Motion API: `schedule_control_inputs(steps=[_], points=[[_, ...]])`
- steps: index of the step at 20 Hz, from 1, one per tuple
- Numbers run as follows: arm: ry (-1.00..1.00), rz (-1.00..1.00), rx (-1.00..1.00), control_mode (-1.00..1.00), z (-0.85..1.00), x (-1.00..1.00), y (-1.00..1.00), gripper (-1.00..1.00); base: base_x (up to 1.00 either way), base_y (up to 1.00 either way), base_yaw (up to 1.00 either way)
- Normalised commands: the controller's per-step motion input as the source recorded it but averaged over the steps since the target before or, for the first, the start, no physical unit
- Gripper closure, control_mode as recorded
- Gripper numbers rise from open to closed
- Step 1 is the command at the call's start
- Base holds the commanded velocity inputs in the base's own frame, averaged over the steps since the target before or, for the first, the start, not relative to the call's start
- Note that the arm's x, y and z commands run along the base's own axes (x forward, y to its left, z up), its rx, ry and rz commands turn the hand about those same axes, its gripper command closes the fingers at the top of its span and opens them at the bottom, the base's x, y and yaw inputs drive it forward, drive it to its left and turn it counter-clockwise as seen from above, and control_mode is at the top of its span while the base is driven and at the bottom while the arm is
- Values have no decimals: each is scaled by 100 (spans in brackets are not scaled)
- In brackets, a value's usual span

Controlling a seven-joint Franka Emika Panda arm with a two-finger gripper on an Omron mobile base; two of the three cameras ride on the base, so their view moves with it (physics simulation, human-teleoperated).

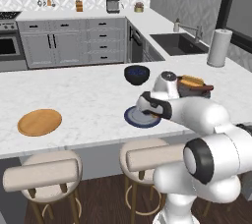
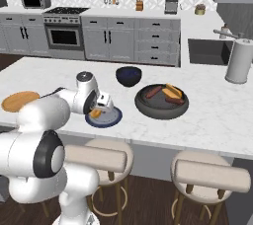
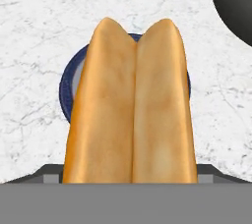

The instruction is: Place one bun and one sausage from the bowl on each plate.

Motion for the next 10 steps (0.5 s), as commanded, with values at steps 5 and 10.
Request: schedule_control_inputs(steps=[5,10], points=[[1,0,-2,-100,-26,33,1,100,0,0,0],[0,0,0,-100,-19,14,29,100,0,0,0]])
